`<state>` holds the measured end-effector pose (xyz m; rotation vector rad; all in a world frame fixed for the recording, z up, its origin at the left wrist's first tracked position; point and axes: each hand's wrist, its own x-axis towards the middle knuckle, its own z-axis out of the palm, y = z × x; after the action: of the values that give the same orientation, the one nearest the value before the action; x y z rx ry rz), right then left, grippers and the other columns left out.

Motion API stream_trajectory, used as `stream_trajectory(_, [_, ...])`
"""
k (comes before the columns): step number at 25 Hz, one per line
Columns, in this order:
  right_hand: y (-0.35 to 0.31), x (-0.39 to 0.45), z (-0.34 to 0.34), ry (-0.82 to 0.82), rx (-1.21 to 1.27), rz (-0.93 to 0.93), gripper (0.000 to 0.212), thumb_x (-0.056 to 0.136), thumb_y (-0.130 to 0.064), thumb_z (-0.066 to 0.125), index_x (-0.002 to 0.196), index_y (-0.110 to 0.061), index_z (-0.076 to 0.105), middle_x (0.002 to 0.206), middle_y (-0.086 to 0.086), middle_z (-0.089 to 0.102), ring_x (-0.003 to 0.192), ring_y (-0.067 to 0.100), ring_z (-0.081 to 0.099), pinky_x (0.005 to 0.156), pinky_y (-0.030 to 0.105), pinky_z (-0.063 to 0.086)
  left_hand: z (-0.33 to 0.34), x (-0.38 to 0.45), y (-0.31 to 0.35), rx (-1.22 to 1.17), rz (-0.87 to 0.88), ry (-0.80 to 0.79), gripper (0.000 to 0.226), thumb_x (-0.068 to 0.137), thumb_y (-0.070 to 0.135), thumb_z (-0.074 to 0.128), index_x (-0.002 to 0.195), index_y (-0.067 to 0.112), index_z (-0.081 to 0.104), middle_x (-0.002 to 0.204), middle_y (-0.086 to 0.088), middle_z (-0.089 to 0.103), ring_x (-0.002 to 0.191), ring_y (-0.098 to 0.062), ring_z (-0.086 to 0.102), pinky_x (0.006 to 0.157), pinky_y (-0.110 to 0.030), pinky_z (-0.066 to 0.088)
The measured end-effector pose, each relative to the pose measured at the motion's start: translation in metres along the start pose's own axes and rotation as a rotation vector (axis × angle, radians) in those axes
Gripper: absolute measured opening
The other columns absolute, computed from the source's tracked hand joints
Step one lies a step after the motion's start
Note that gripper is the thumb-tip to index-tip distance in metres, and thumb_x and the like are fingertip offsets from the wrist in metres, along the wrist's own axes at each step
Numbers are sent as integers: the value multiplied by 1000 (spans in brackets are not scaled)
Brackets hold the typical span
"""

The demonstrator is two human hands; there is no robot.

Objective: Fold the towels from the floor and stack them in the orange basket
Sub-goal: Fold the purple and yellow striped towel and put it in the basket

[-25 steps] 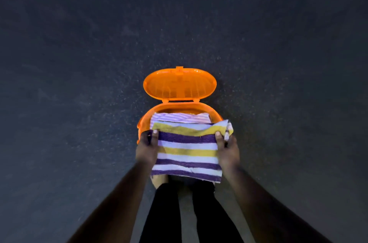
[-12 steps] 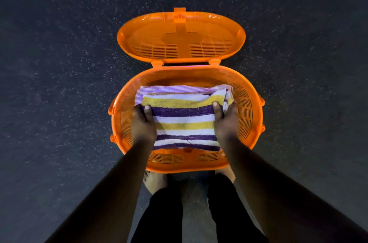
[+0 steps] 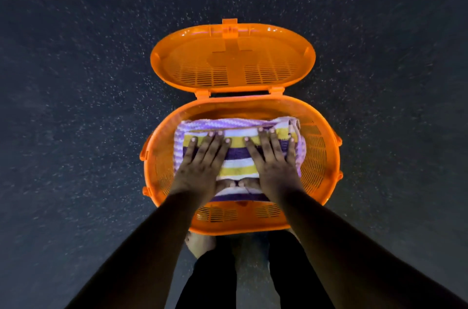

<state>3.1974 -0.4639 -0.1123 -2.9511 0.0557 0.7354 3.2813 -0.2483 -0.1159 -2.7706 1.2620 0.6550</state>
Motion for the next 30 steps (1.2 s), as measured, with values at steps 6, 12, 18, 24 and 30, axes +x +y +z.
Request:
stream_trajectory(6, [4,30,62,33,14,53,109,76,-96,30,163,-34,7,171,14,2,156,44,4,116,72,7,66,19,-4,-6,-14,47,106,87,80,36,164,13,9,172,-11,4,159,-31,7,126,-57,6])
stream_trajectory(12, [-3,-10,-21,-140,61,36,107,78,-91,32,163,-29,13,171,15,8,156,41,11,116,75,7,-34,-5,13,-140,-98,-251,106,83,83,11,164,14,-5,171,-8,-11,159,-28,-8,125,-51,-8])
stream_trajectory(18, [-19,-108,-199,-362,242,174,100,88,-80,46,163,-31,2,172,5,1,158,29,1,123,61,10,-208,-96,50,-448,-366,-390,99,94,70,48,164,19,0,173,-8,-2,159,-25,3,127,-44,7])
stream_trajectory(24, [-49,-240,-377,-326,344,106,108,81,-78,61,163,-29,10,170,6,11,156,31,12,121,54,25,-399,-244,122,-742,-690,-144,102,86,59,71,163,18,18,170,-12,17,154,-32,25,123,-43,26])
stream_trajectory(30, [-80,-338,-487,-278,139,-258,112,77,-85,53,162,-26,12,169,10,15,155,32,16,121,51,25,-497,-375,212,-788,-934,104,103,85,68,66,163,18,19,169,-11,22,154,-29,25,125,-42,23])
